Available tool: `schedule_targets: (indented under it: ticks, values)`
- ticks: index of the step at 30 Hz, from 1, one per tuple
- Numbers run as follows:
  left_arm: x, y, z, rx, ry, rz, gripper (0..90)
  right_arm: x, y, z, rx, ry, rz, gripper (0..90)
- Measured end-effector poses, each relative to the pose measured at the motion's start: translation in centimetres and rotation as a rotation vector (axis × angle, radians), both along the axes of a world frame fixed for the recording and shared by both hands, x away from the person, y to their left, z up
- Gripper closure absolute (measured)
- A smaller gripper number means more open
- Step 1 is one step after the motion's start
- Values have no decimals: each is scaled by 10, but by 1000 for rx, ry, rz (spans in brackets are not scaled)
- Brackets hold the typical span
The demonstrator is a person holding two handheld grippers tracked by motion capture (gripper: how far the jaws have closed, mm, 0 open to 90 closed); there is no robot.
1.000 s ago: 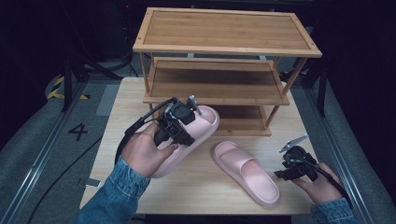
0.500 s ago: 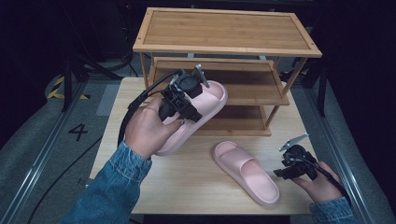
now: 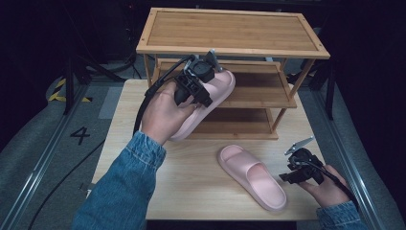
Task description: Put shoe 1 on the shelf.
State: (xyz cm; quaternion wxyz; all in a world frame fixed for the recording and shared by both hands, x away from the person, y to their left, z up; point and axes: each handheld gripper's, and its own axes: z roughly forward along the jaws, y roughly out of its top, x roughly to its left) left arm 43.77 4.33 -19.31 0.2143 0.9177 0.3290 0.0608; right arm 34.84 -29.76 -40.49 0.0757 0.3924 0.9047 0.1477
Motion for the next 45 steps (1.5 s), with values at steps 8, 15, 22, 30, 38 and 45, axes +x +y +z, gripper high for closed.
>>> schedule_targets:
  ticks: [8, 15, 22, 30, 38, 45]
  values:
    - [23, -6, -17, -12, 1, 38, 832, -8, -1, 7, -10, -49, 7, 464]
    - [35, -14, -28, 28, 16, 43, 831, -12, -4, 7, -15, -58, -3, 464]
    - [41, -21, -31, 37, -28, 32, 829, -13, -5, 4, -23, -55, -2, 464]
    - [41, -25, -35, 67, -72, 96, 665, -12, -3, 3, -29, -53, 4, 463]
    - [27, -14, -24, 14, -59, 103, 565, -10, -4, 4, -22, -53, 3, 462]
    - [6, 11, -6, -5, -31, 83, 560, -7, 2, 4, -26, -52, 22, 461]
